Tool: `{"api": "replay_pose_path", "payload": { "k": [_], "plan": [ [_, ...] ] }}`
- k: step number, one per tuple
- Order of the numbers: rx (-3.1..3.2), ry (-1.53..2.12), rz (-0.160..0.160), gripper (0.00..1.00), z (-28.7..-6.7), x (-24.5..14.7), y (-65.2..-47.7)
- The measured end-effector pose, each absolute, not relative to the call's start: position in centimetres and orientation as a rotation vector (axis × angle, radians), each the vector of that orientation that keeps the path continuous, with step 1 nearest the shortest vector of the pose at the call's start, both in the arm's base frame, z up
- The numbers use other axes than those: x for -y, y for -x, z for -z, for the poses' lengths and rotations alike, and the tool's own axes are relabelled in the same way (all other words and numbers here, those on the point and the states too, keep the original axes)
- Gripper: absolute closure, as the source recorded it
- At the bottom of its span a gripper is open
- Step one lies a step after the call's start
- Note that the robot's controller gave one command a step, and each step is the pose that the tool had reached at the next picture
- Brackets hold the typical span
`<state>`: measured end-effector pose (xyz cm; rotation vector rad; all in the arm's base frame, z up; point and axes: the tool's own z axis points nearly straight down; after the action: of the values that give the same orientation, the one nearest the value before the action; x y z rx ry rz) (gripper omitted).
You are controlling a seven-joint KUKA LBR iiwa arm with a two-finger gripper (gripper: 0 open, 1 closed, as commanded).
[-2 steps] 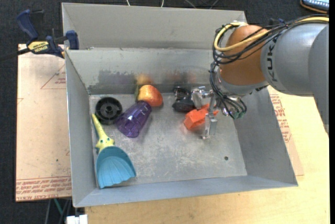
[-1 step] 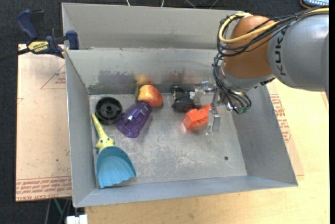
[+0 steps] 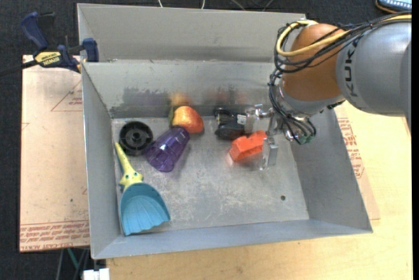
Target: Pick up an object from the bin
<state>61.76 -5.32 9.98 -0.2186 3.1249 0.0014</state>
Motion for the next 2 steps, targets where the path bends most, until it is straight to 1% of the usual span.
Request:
{"api": "replay_pose_path", "payload": {
  "k": [1,2],
  "plan": [
    [-3.106,0.208,0.001,0.0,-7.5,5.32,-61.38],
    [-3.109,0.244,0.002,1.0,-7.45,5.21,-61.45]
  ]
}}
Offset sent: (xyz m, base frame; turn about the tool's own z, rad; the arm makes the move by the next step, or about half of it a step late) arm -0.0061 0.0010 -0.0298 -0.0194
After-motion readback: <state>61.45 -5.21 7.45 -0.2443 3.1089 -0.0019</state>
